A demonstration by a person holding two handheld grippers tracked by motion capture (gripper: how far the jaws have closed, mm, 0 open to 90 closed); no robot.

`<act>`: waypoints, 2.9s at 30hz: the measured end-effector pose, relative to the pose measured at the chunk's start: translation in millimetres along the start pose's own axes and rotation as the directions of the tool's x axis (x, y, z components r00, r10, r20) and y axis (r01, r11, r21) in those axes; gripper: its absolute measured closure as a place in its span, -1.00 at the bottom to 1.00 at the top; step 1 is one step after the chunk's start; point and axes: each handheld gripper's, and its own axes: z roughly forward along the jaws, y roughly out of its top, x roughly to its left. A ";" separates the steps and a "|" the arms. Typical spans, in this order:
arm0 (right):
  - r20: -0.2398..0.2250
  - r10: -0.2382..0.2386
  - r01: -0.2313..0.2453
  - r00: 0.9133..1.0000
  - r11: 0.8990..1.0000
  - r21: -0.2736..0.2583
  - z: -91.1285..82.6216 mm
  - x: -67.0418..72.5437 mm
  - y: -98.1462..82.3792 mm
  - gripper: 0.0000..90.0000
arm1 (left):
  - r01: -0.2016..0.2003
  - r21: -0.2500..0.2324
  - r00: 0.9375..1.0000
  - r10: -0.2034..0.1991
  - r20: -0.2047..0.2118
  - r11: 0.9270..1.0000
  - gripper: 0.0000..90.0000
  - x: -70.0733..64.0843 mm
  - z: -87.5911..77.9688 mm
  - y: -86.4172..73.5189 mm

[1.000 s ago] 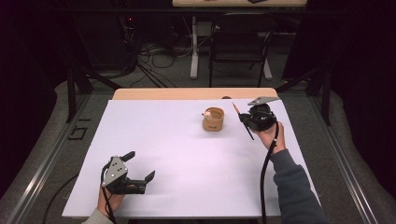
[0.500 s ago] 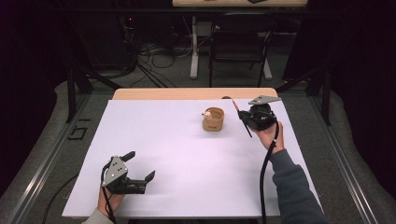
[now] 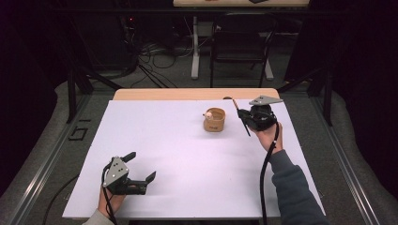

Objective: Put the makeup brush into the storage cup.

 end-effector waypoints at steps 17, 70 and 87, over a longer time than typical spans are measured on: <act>0.019 -0.007 0.008 1.000 0.999 -0.049 0.9 2.4 1.3 0.86 | -0.005 -0.001 1.000 0.005 0.000 1.000 -1.00 -0.4 -0.6 0.4; 0.027 -0.017 0.022 0.999 0.983 -0.180 8.9 17.4 22.0 0.86 | -0.005 0.004 1.000 0.005 0.004 1.000 -1.00 -1.5 0.7 0.5; 0.019 -0.037 0.041 0.999 0.976 -0.216 14.2 21.2 28.0 0.86 | 0.000 0.006 1.000 0.000 0.002 1.000 -1.00 -0.5 0.2 0.2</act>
